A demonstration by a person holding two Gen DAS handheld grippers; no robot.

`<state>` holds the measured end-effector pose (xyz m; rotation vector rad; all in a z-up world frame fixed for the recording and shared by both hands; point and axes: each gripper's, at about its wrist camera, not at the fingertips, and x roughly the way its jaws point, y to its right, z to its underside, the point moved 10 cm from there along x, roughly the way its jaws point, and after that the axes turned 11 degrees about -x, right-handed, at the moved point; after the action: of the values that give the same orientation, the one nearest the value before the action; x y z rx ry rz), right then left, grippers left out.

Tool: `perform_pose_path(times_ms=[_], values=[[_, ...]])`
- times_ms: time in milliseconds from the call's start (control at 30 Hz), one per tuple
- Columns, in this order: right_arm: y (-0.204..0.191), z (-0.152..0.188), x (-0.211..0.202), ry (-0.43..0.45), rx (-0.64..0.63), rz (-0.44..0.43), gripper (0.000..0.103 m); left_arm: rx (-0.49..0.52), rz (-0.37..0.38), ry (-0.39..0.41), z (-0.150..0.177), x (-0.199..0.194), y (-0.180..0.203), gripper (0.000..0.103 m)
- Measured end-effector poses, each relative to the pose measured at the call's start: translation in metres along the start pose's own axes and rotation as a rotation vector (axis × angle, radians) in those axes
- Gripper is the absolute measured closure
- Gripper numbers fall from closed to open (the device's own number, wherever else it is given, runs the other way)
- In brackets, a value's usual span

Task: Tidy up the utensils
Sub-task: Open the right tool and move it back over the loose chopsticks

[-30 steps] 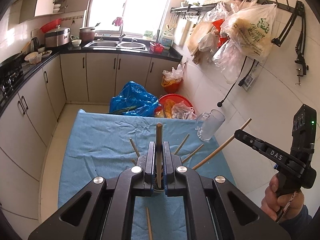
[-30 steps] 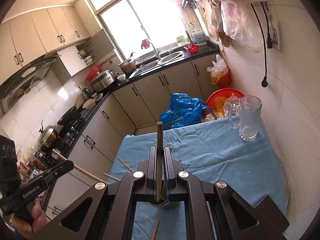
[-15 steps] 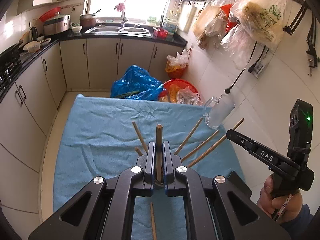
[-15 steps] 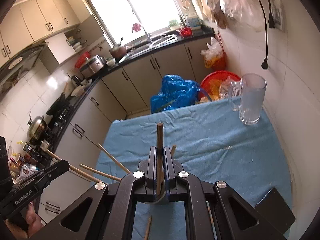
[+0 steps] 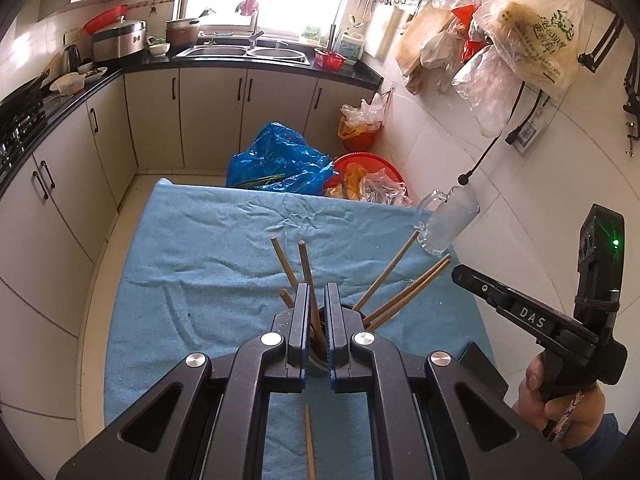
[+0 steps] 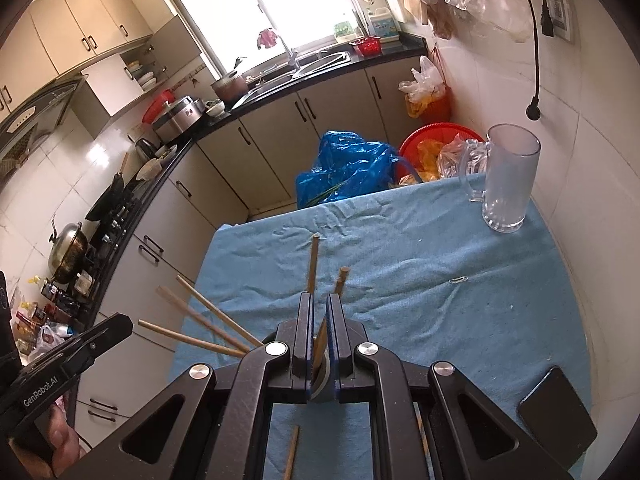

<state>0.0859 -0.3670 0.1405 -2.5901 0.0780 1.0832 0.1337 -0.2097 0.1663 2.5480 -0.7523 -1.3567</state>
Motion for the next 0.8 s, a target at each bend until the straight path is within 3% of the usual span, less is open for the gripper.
perform_pose_path(times_ms=[167, 300, 467, 667, 800], values=[[0.003, -0.005, -0.017, 0.029, 0.009, 0.004, 0.094, -0.001, 0.006, 0.025, -0.003, -0.012, 0.004, 0.095], [0.012, -0.003, -0.030, 0.040, 0.030, 0.004, 0.091, 0.003, 0.011, 0.043, -0.002, -0.023, 0.006, 0.085], [0.030, 0.011, -0.039, 0.027, 0.065, 0.008, 0.091, 0.008, 0.021, 0.059, 0.006, -0.036, 0.006, 0.085], [0.056, 0.056, -0.033, -0.048, 0.100, 0.025, 0.090, 0.011, 0.018, 0.037, 0.032, -0.040, -0.002, 0.083], [0.074, 0.096, -0.019, -0.124, 0.130, 0.038, 0.090, 0.014, 0.007, -0.025, 0.067, -0.027, -0.012, 0.082]])
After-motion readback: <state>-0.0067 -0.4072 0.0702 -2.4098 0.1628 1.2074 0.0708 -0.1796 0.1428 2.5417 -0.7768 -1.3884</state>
